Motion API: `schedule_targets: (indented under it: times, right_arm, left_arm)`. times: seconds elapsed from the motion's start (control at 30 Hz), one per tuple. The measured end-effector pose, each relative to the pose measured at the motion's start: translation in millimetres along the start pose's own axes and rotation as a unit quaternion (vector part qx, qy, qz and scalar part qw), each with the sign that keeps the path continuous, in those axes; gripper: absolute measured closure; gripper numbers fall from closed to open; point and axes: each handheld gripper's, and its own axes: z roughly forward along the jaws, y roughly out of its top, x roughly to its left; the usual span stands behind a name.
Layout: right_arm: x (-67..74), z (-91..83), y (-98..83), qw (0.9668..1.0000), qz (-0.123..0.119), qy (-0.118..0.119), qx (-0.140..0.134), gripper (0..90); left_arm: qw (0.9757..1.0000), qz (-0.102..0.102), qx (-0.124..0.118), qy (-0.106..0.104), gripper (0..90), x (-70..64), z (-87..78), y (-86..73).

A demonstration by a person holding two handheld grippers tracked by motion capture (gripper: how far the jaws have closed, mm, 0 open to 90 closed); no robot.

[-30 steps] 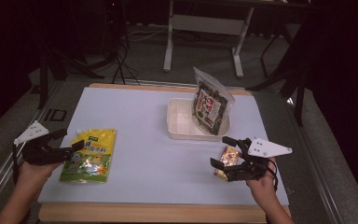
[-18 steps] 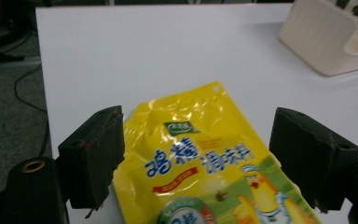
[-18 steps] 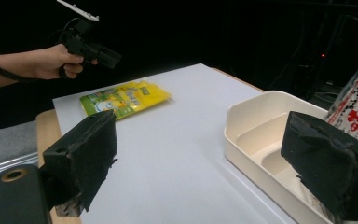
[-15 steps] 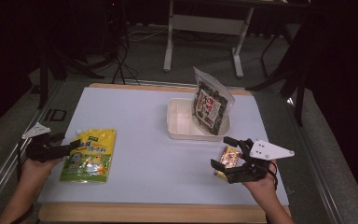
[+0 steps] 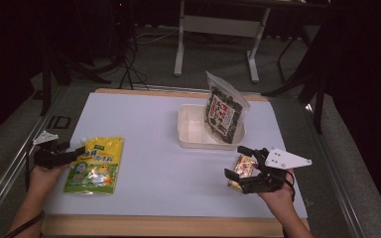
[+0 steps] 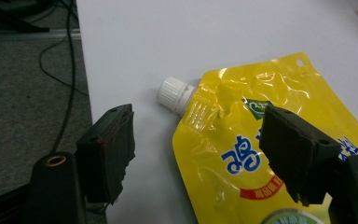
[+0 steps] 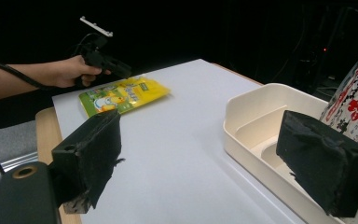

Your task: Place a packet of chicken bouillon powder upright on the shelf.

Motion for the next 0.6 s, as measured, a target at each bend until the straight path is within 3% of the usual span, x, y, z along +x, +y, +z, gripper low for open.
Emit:
schedule_targets:
  times: [0.2, 0.33, 0.43, 0.6]
  right_arm:
    - [-0.4, 0.7, -0.7, 1.0, -0.002, -0.001, 0.004, 13.6]
    - [-0.1, 0.6, -0.8, 1.0, -0.003, 0.003, 0.004, 13.6]
    - [0.1, 0.7, -0.5, 1.0, -0.004, 0.004, 0.004, 13.6]
    - [2.1, 1.2, -0.3, 0.9999, -0.006, 0.004, 0.008, 13.6]
  left_arm:
    - [0.9991, 0.005, 0.041, 0.006, 26.3, -0.6, 15.1, -0.6]
    - [0.9985, 0.009, 0.052, 0.015, 26.8, -3.7, 18.3, -0.3]
    - [0.9966, 0.033, 0.066, 0.037, 28.3, -11.2, 20.9, 0.0]
    - [0.9937, 0.036, 0.093, 0.051, 30.4, -17.4, 22.9, 6.0]
